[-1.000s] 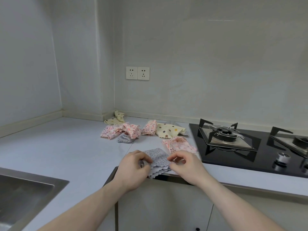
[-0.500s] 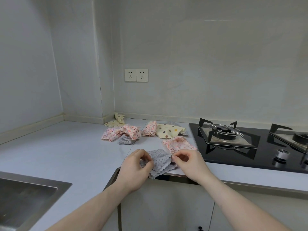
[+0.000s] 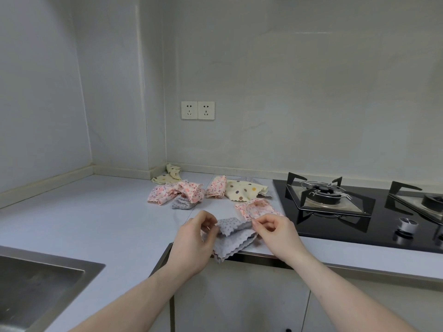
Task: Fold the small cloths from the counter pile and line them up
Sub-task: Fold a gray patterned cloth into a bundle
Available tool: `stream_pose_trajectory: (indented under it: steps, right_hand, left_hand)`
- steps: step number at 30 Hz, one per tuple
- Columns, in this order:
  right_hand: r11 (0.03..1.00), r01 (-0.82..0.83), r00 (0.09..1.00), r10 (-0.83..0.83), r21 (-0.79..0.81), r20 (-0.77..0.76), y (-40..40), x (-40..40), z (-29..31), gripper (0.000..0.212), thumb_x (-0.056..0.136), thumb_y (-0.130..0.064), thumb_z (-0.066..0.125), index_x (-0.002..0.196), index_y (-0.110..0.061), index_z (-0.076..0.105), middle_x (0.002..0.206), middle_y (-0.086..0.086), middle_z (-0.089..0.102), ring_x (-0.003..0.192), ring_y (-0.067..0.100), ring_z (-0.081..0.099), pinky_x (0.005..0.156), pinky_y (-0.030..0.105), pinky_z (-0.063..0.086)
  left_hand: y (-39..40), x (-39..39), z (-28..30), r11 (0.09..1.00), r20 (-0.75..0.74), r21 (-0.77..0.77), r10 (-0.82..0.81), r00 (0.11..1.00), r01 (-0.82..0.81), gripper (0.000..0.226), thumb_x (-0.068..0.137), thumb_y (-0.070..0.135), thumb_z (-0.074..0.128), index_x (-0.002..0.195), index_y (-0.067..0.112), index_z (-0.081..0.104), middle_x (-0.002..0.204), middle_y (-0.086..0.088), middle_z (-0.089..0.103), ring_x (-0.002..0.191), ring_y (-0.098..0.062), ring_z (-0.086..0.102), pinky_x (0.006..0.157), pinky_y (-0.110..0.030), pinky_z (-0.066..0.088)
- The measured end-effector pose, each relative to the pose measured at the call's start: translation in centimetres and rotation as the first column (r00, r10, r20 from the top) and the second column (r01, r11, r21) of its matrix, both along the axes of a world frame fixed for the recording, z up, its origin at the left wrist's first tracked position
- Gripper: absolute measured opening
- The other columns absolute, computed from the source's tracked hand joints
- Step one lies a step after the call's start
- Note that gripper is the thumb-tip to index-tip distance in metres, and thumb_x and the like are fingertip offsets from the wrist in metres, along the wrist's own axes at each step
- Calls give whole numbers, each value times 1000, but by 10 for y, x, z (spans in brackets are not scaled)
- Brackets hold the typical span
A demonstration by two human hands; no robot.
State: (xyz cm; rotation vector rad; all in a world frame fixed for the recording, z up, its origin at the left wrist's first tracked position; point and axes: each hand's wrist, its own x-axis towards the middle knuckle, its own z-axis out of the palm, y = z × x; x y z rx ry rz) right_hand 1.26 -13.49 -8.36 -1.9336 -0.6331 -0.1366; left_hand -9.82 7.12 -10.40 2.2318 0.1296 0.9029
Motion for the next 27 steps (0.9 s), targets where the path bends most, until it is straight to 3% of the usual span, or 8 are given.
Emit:
stream_pose_trajectory:
  steps: [4, 7, 11, 13, 17, 20, 24, 27]
  right_hand:
    - [1000, 21, 1000, -21, -6, 1, 0, 1, 0, 16, 98, -26, 67, 84, -21, 73, 70, -7, 75, 61, 0, 63, 60, 8, 43]
    - [999, 26, 1000, -26, -30, -10, 0, 3, -3, 16, 101, -27, 62, 87, -21, 69, 70, -5, 75, 64, 10, 63, 68, 23, 47]
    - [999, 19, 1000, -19, -28, -9, 0, 7, -6, 15, 102, -25, 58, 89, -21, 64, 72, 1, 74, 62, 15, 57, 66, 29, 46]
    - [999, 11, 1000, -12, -44, -5, 0, 9, -5, 13, 102, -24, 59, 90, -23, 62, 72, 2, 73, 62, 13, 55, 66, 28, 44]
    - [999, -11, 999, 9, -40, -39, 1, 10, -6, 7, 93, -24, 69, 94, -30, 66, 78, -6, 75, 71, 12, 64, 76, 31, 52]
    - [997, -7, 1000, 8, -79, 1, 2, 8, -5, 8, 86, -29, 75, 91, -35, 73, 79, -12, 75, 70, 5, 64, 74, 25, 54]
    - [994, 17, 998, -10, -108, 60, 3, 9, -7, 12, 83, -23, 80, 77, -32, 76, 75, -17, 73, 71, 1, 65, 71, 20, 53]
    - [993, 20, 998, -14, -112, 56, 3, 8, -7, 11, 83, -22, 81, 75, -29, 77, 74, -17, 73, 69, 1, 65, 70, 19, 52]
  left_hand:
    - [0, 0, 2, 1000, 30, -17, 11, 1000, -10, 17, 101, 32, 63, 97, 39, 48, 88, 15, 63, 86, -5, 60, 70, -22, 47]
    - [0, -1, 0, 998, 27, 64, 13, 1000, -15, 25, 99, 20, 62, 90, 36, 45, 89, 15, 59, 86, -8, 58, 70, -29, 49]
    - [2, 0, -3, 983, -32, 179, -38, 999, 43, 44, 88, -6, 51, 81, 34, 66, 112, 27, 56, 106, -1, 55, 85, -22, 49]
    - [2, 2, -3, 977, -39, 209, -35, 999, 42, 42, 93, 0, 52, 99, 34, 76, 123, 28, 58, 114, 4, 51, 97, -18, 44]
    - [1, 1, -2, 983, -4, 183, -20, 1000, 20, 40, 99, 13, 57, 137, 25, 63, 133, 22, 58, 122, 2, 51, 105, -14, 39]
    - [0, 0, -1, 988, 32, 155, -26, 999, 20, 42, 101, 21, 62, 142, 23, 57, 136, 25, 49, 122, 11, 45, 102, 0, 29]
    - [-2, -1, 1, 991, 53, 136, -28, 998, 20, 47, 99, 22, 65, 144, 27, 52, 135, 26, 44, 118, 5, 50, 95, -4, 35]
    - [-1, -2, 2, 993, 67, 119, -23, 997, 15, 48, 98, 12, 63, 142, 25, 53, 134, 23, 44, 107, 0, 54, 86, -4, 40]
